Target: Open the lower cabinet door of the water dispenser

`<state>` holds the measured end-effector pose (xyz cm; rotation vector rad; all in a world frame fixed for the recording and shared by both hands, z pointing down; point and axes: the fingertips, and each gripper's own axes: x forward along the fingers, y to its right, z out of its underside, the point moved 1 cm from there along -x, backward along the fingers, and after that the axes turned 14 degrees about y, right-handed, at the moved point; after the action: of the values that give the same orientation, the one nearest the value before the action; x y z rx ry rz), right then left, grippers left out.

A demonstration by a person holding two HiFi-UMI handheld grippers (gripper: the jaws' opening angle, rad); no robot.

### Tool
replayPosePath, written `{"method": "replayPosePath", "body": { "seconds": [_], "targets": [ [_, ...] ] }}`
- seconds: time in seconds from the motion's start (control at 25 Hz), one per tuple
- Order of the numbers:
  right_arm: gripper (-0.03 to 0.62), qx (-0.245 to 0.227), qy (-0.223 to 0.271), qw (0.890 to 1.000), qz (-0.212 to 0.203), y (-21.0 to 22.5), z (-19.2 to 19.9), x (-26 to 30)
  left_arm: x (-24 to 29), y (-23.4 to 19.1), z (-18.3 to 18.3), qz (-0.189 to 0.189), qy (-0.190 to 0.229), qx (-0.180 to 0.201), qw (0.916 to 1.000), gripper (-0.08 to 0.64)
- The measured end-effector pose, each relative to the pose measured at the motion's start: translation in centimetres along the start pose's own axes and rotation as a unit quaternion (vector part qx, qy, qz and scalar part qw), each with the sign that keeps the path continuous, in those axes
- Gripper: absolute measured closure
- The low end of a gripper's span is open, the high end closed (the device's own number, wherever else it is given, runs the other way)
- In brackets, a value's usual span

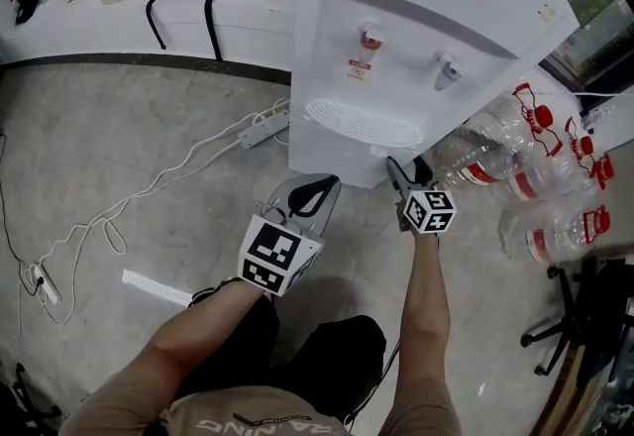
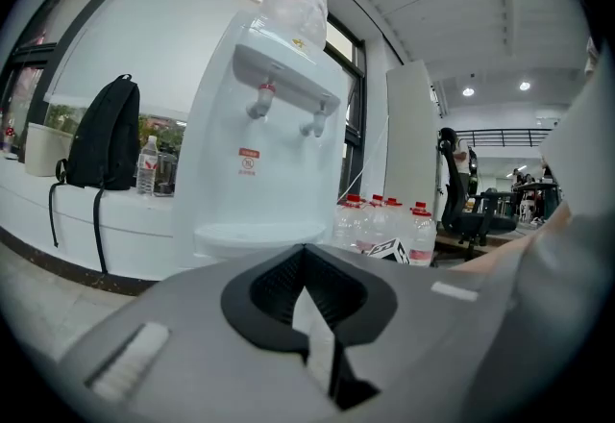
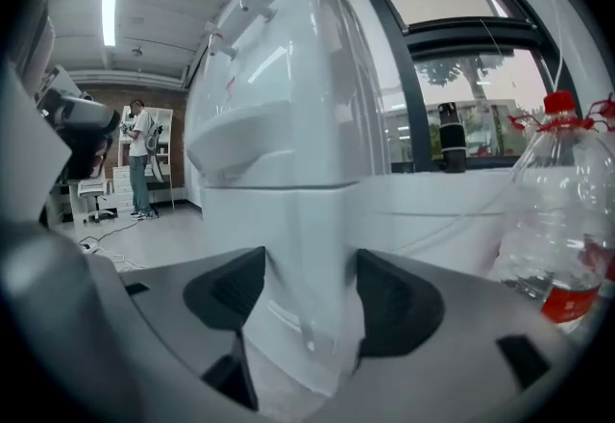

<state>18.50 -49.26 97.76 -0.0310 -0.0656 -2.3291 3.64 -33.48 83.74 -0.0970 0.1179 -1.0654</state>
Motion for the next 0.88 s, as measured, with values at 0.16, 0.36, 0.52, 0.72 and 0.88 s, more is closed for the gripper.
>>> {"method": "replayPosePath", "body": {
  "seconds": [0.16, 0.36, 0.52, 0.72, 0.88],
  "targets": [
    [0.328, -0.001, -0.004, 1.0, 0.01, -0.2, 0.0, -0.5, -0.3, -0.6, 0.3, -0.007, -0.005, -0.001, 1.0, 0.552],
    [0.33, -0.004, -0.002, 1.0, 0.001, -2.5, 0.3, -3.1, -0.3, -0.3, 0.5, -0.001, -0.006, 0.003, 1.0, 0.552],
    [0.33, -0.008, -0.003, 1.0, -0.02, -5.7, 0.7, -6.1, -0.7, 0.1, 0.1, -0.003, -0.004, 0.017, 0.9998, 0.552],
    [0.33, 0.013, 0.004, 1.0, -0.022, -10.2, 0.9, -9.2, -1.8, 0.5, -0.5, -0.014, -0.004, 0.02, 0.9997, 0.552],
    [0.33, 0.014, 0.0, 1.0, -0.014, -14.1, 1.1, -11.0, -3.2, 1.1, -1.7, -0.019, 0.007, 0.025, 0.9995, 0.552]
  ]
}}
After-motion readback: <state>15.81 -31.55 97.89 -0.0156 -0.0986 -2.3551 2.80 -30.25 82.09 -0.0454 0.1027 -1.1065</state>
